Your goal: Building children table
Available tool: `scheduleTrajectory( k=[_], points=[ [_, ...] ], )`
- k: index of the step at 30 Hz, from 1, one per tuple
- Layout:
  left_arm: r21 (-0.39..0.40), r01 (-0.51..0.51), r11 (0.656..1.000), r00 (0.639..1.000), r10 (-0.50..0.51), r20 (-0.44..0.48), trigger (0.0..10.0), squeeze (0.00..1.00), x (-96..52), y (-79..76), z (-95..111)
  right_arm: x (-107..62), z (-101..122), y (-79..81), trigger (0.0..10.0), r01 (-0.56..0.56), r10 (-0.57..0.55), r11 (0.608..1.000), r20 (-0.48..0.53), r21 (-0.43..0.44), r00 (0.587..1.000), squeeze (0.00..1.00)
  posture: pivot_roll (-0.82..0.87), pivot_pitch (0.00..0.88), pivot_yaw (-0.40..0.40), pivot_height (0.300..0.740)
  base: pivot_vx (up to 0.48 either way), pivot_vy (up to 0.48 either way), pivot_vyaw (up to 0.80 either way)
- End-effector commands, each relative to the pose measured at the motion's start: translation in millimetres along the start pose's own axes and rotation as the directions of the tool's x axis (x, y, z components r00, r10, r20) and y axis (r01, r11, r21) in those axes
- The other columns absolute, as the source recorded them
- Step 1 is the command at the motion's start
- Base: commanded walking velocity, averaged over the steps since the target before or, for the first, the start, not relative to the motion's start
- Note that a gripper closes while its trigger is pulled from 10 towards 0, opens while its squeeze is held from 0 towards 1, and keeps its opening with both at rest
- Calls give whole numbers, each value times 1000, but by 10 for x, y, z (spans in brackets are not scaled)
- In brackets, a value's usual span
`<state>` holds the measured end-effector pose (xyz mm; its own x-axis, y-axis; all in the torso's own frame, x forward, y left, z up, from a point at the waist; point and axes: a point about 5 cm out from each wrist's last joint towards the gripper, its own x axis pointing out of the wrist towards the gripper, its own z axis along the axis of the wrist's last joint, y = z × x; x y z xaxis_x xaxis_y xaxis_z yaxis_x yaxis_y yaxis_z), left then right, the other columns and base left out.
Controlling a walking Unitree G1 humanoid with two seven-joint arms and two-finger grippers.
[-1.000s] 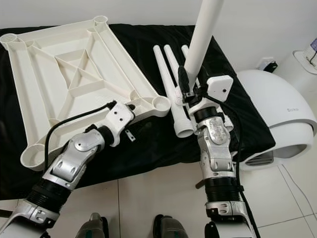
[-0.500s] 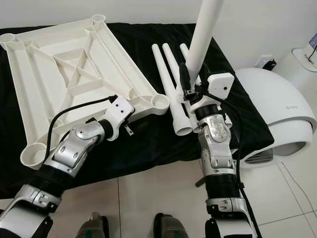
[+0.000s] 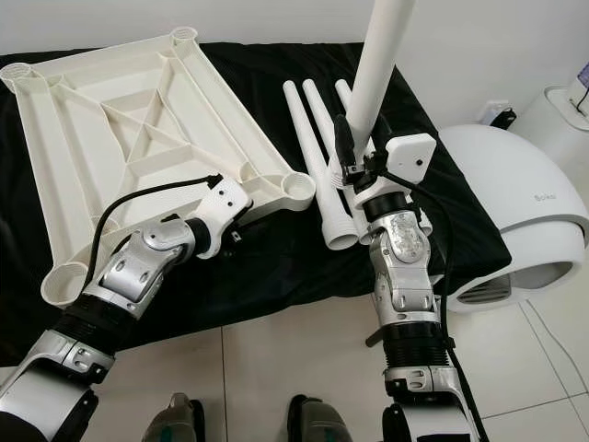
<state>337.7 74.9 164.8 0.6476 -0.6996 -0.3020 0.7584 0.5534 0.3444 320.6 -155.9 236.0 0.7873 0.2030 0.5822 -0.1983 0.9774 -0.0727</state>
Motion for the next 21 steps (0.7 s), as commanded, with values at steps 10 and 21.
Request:
scheduleTrajectory(
  k=[10, 21],
  points=[
    [47, 169, 985, 982, -164, -91, 10000, 0, -221, -20, -164, 2, 23, -3, 10000, -9, 9, 1000, 18, 4, 1000, 0, 78, 165, -21, 740, 0, 0, 0],
    [39, 208, 977, 974, -203, -100, 0, 0, -410, -59, -223, 23, 12, 67, 10000, -97, 97, 994, 2, 58, 995, 0, 83, 164, -30, 740, 0, 0, 0]
  ],
)
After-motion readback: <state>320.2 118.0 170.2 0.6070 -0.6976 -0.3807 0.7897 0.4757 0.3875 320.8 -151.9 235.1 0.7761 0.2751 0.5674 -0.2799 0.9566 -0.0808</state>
